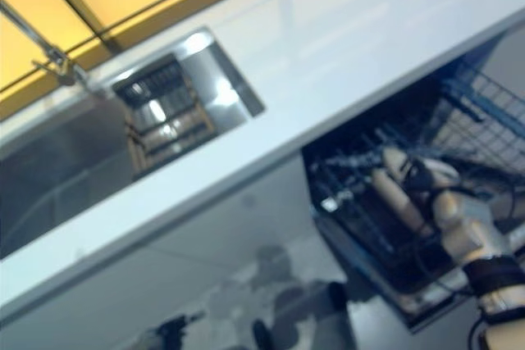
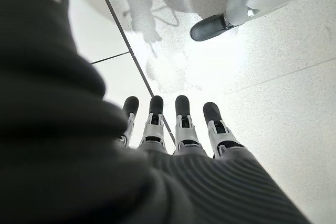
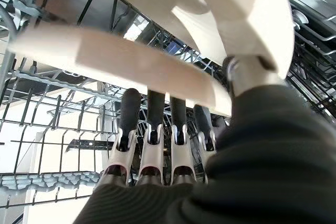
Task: Take plates into dishwasher
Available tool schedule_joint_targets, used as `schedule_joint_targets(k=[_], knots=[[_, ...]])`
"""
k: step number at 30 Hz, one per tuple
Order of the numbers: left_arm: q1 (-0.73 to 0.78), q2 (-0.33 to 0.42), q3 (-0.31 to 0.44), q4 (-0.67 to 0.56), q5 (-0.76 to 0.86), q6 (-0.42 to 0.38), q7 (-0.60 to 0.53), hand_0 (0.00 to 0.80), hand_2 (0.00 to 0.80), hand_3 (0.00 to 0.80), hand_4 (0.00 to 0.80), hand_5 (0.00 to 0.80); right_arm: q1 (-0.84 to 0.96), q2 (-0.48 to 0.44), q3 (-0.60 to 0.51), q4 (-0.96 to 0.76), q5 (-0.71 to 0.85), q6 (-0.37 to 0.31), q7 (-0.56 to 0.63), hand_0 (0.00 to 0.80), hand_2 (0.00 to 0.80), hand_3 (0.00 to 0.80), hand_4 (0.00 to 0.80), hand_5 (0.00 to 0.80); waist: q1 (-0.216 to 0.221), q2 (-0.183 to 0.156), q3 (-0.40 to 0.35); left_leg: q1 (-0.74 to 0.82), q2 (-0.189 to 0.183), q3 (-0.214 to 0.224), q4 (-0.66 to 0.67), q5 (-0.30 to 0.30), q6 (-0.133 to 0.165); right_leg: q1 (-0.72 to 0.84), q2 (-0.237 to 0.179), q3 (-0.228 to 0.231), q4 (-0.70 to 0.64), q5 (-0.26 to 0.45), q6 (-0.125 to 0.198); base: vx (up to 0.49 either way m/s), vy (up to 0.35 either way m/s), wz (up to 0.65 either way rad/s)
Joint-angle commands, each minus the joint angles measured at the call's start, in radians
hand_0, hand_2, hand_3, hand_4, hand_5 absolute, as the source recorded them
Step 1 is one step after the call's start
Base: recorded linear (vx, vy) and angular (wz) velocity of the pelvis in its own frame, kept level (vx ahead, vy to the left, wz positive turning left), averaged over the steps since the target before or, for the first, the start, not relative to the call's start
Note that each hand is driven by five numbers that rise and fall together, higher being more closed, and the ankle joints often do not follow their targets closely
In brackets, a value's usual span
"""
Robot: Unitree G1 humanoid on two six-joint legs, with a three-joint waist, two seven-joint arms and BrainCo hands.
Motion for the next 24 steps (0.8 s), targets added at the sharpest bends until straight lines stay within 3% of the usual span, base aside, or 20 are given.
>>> schedule_joint_targets(k=[1,10,15,18,24], knots=[[-0.033,0.065,-0.012,0.058,0.01,0.007,0.013,0.0,0.0,0.0,0.0,0.0,-0.034,0.003,-0.025,-0.03,0.051,0.008,-0.005,0.0,0.0,0.0,0.0,0.0,0.0,-0.118,-0.049,-0.004,-0.006,-0.063,-0.003,-0.014,0.005,0.02,-0.047,-0.018,0.003,-0.02,0.026,0.0,0.0,0.0],[-0.024,0.09,0.0,0.055,0.004,0.017,0.026,0.0,0.0,0.0,0.0,0.0,-0.147,-0.164,-0.073,-0.063,0.18,0.03,0.095,0.0,0.0,0.0,0.0,0.0,-0.009,-0.152,-0.051,0.012,0.001,-0.056,-0.003,-0.016,0.002,0.031,-0.036,-0.006,0.003,-0.015,0.025,0.0,0.0,0.0],[-0.024,0.107,-0.016,0.064,-0.004,0.012,0.025,0.0,0.0,0.0,0.0,0.0,-0.382,-0.286,0.059,0.081,0.292,0.029,0.143,0.0,0.0,0.0,0.0,0.0,0.005,-0.179,-0.069,0.019,0.003,-0.06,-0.003,-0.018,-0.003,0.04,-0.031,-0.009,0.003,-0.016,0.024,0.011,-0.002,-0.03],[-0.03,0.116,-0.021,0.073,-0.007,0.012,0.019,0.0,0.0,0.0,0.0,0.0,-0.515,-0.329,0.146,0.177,0.392,0.065,0.16,0.0,0.0,0.0,0.0,0.0,0.013,-0.197,-0.086,0.02,0.007,-0.061,-0.003,-0.019,-0.006,0.044,-0.03,-0.014,0.003,-0.018,0.024,0.0,0.0,0.0],[-0.033,0.119,-0.009,0.098,-0.001,0.003,0.012,0.0,0.0,0.0,0.0,0.0,-0.547,-0.34,0.136,0.276,0.515,0.109,0.145,0.0,0.0,0.0,0.0,0.0,0.014,-0.218,-0.111,0.025,0.013,-0.062,-0.003,-0.024,-0.008,0.048,-0.027,-0.019,0.003,-0.02,0.023,0.002,0.009,0.0]])
